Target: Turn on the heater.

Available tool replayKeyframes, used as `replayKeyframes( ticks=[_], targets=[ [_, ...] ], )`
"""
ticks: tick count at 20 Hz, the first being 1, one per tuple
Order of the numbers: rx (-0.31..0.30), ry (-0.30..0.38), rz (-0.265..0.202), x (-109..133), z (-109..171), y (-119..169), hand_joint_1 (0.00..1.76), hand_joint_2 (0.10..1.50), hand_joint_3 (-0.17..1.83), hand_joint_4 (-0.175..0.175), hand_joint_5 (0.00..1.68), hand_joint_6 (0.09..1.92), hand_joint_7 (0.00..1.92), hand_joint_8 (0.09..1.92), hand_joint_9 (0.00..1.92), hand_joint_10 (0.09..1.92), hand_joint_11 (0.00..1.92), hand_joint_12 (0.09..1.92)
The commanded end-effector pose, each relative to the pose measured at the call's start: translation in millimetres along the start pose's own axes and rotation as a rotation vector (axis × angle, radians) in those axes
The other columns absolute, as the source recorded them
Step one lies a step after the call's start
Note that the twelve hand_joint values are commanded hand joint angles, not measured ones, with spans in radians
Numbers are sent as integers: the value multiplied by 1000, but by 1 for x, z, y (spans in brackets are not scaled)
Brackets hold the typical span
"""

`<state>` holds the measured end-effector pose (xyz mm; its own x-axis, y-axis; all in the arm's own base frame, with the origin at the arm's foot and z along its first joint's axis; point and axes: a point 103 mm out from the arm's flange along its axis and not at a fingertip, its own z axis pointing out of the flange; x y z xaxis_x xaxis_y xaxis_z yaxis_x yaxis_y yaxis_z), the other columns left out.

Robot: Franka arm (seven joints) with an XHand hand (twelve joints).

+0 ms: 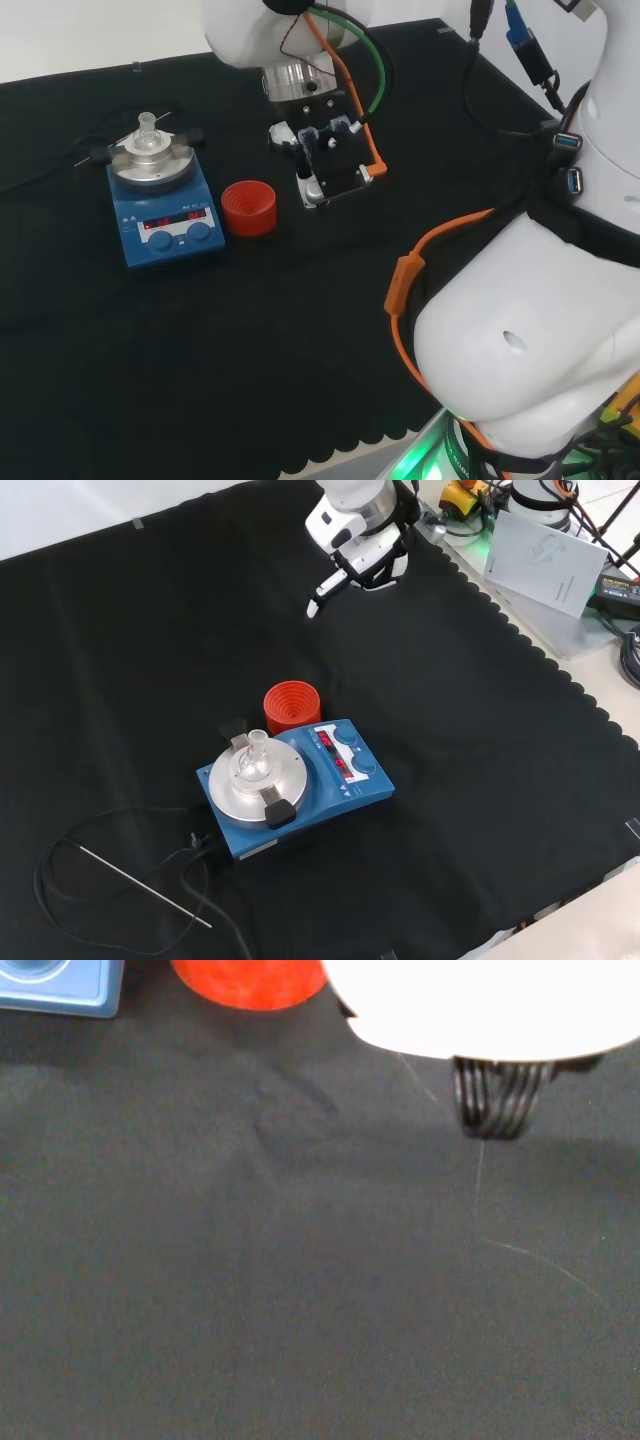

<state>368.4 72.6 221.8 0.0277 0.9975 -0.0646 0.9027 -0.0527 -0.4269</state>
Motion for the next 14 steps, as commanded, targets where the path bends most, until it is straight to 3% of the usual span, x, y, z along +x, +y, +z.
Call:
replayKeyframes(
  ticks=[1,11,14],
  targets=[
    [-2,4,14,10,-3,0,1628,485,1308,-61,47,565,1799,1446,1813,1422,1532,1472],
    [-18,42,25,-17,-7,-3,1627,486,1307,-62,49,575,1798,1443,1813,1420,1530,1465],
    [-16,26,34,-8,-10,-3,1627,486,1307,-63,49,578,1798,1443,1813,1420,1530,1464]
  ],
)
